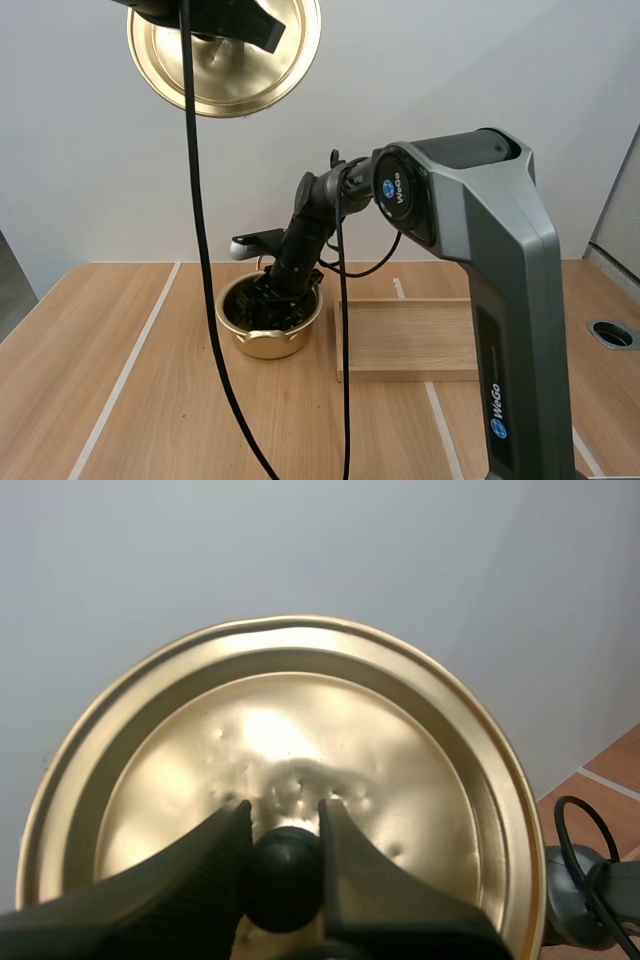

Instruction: Open the pot, put the grape inside, and close it

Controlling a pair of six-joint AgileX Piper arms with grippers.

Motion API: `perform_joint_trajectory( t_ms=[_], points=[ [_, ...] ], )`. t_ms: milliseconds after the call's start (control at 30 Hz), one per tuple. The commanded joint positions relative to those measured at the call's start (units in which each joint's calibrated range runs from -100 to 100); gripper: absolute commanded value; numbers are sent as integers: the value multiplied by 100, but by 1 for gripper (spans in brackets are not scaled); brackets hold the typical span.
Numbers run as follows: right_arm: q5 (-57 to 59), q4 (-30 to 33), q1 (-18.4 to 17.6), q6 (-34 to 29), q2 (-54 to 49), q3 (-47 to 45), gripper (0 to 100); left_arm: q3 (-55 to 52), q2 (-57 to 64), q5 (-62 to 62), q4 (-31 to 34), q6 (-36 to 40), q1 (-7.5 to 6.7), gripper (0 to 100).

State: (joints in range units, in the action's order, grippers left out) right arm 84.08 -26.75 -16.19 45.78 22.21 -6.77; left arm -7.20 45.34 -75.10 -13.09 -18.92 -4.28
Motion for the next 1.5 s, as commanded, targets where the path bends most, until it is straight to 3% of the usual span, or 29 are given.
perform_joint_trajectory(
  t_ms=[0, 67, 167, 233, 267, 300, 433, 633, 1133, 1467],
  points=[
    [-20, -78, -1, 6, 123, -32, 0, 41, 38, 159, 52, 35, -21, 0],
    [-20, -78, -1, 6, 123, -32, 3, 41, 38, 159, 52, 35, -21, 0],
    [-20, -78, -1, 6, 112, -32, 48, 41, 38, 159, 52, 35, -21, 0],
    [-55, -78, -1, 6, 87, -32, 86, 41, 38, 159, 52, 35, -21, 0],
    [-54, -78, -1, -7, 59, -32, 95, 41, 38, 159, 52, 35, -21, 0],
    [-54, -78, -1, -39, 48, -32, 96, 41, 38, 159, 52, 35, -21, 0],
    [-54, -50, -1, -95, -105, -32, 83, 41, 38, 159, 52, 35, -21, 0],
    [-87, -50, -1, -67, -384, -8, 90, 41, 38, 159, 52, 35, -21, 0],
    [28, 316, -1, -116, -1103, 341, 90, 41, 38, 159, 52, 35, -21, 0],
    [-266, 1206, 38, -414, -1788, 353, 90, 545, 38, -36, 101, 54, -21, 0]
  ],
)
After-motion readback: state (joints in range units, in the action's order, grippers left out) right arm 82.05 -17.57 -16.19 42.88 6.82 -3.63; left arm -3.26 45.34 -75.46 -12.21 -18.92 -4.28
